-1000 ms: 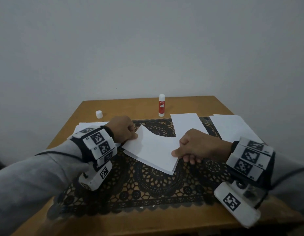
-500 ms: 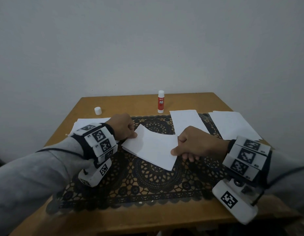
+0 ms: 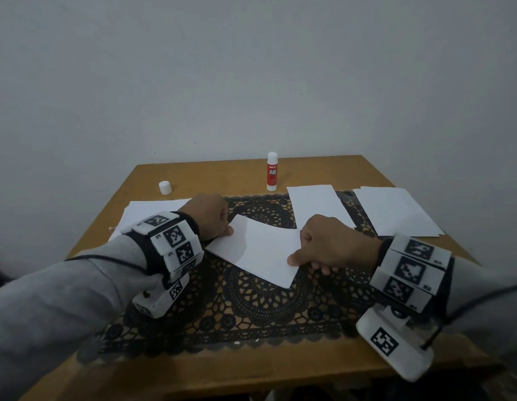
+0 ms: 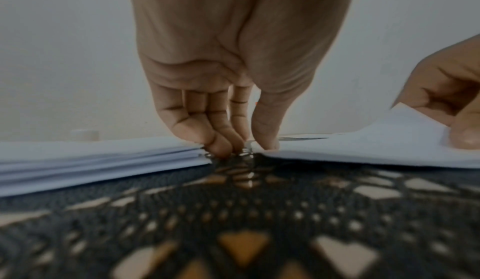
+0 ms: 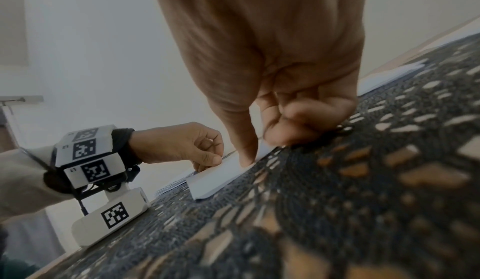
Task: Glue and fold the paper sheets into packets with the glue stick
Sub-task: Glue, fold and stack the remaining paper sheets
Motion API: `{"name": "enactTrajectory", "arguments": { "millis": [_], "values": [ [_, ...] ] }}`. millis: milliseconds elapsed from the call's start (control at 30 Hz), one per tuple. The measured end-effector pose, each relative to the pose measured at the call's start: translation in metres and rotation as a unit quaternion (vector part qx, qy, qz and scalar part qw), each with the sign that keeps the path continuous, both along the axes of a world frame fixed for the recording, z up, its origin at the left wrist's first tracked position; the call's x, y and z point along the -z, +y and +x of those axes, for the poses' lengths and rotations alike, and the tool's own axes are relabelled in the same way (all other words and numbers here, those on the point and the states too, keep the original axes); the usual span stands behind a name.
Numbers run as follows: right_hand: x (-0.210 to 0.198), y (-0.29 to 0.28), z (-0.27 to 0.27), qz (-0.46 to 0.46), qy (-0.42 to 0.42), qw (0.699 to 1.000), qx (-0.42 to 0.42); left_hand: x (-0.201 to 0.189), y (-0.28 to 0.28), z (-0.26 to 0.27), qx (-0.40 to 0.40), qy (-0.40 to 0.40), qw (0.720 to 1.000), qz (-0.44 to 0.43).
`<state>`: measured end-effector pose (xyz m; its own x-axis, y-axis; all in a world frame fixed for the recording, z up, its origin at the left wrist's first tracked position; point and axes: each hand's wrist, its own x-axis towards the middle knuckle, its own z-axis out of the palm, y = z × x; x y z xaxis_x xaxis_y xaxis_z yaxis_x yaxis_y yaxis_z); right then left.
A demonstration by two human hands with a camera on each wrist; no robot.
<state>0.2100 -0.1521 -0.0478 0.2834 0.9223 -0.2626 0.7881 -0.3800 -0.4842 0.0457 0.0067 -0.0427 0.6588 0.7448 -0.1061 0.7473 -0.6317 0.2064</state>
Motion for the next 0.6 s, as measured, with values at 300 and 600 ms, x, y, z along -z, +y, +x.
{"name": "enactTrajectory", "arguments": {
  "millis": [300,600],
  "values": [
    [-0.015,-0.022,-0.048,0.117,-0.198,0.972,-0.053,-0.005,-0.036,-0.01,0.207,0.062,0.976,-0.007],
    [-0.001,-0.035,-0.052,-0.114,-0.194,0.937,-0.267,-0.01,-0.031,-0.001,0.157,0.098,0.981,-0.065]
  ]
}}
